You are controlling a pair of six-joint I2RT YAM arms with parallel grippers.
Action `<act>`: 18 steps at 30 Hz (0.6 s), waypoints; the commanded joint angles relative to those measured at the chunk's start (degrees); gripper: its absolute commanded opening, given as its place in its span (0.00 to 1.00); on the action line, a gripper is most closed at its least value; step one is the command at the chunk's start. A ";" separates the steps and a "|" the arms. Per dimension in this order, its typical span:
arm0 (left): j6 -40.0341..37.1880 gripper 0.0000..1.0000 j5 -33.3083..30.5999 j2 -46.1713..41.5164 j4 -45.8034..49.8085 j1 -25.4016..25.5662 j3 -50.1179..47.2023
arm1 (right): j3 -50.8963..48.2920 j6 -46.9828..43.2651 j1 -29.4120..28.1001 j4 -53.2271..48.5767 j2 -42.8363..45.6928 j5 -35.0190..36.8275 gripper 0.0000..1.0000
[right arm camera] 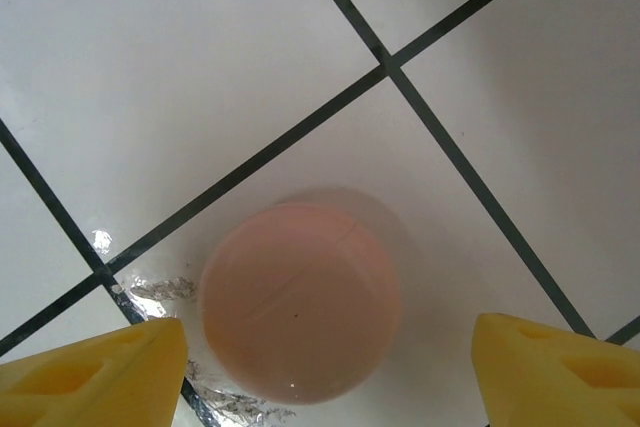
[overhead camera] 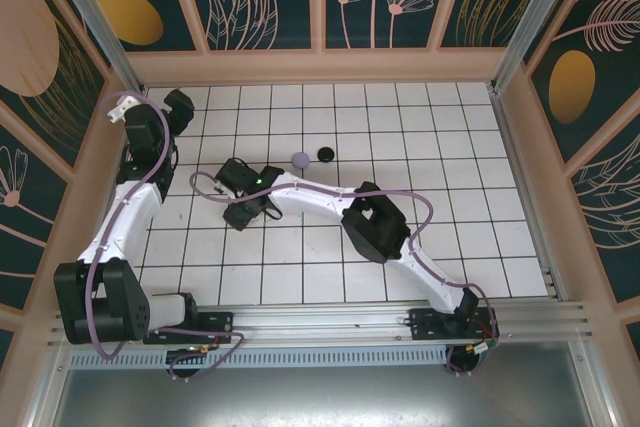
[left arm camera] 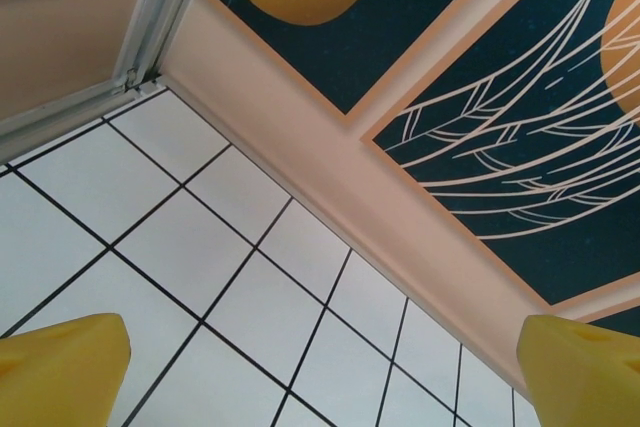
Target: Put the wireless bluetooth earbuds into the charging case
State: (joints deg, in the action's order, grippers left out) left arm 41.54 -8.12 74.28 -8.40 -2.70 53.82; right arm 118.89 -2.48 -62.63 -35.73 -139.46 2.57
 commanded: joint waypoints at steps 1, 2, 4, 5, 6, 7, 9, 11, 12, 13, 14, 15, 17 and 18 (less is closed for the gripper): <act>-1.03 0.99 0.30 0.89 0.76 -0.38 1.55 | 2.00 -3.22 -0.30 1.71 -1.71 -0.74 0.75; -0.94 0.99 0.38 0.93 0.68 -0.34 1.57 | 2.25 -3.47 -0.30 1.68 -2.14 -0.40 0.75; -0.76 0.99 0.60 1.13 0.50 -0.38 1.55 | 3.02 -3.83 -0.21 1.30 -3.11 -0.02 0.75; -0.67 0.99 0.65 1.13 0.41 -0.35 1.55 | 3.52 -3.93 -0.22 1.11 -3.63 0.04 0.75; -0.59 0.99 0.74 1.23 0.33 -0.38 1.55 | 3.78 -3.99 -0.21 1.07 -3.99 0.15 0.75; -0.45 0.99 0.82 1.39 0.32 -0.38 1.55 | 4.14 -4.02 -0.21 0.95 -4.38 0.12 0.75; -0.38 0.99 0.91 1.50 0.19 -0.33 1.57 | 4.57 -3.94 -0.21 1.09 -4.98 0.28 0.74; -0.30 0.99 1.08 1.63 0.06 -0.37 1.55 | 5.10 -3.80 -0.21 0.84 -5.53 0.24 0.72; -0.23 0.99 1.09 1.65 0.01 -0.37 1.55 | 5.22 -3.72 -0.22 0.73 -5.64 0.30 0.71; -0.15 0.99 1.17 1.64 -0.03 -0.38 1.55 | 5.21 -3.63 -0.21 0.83 -5.78 0.31 0.69; -0.14 0.99 1.26 1.61 -0.12 -0.38 1.55 | 5.23 -3.52 -0.21 0.73 -5.82 0.32 0.67; -0.06 0.99 1.31 1.64 -0.12 -0.37 1.55 | 5.36 -3.42 -0.22 0.67 -5.82 0.25 0.65; -0.04 0.99 1.44 1.60 -0.12 -0.38 1.57 | 5.30 -3.11 -0.21 0.40 -5.83 0.24 0.60; -0.05 0.99 1.44 1.57 -0.12 -0.38 1.55 | 5.37 -2.89 -0.23 0.24 -5.83 0.25 0.56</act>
State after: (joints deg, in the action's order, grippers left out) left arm 41.58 -7.51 75.59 -8.29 -2.70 53.84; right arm 122.76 -5.45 -62.74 -34.65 -143.55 1.96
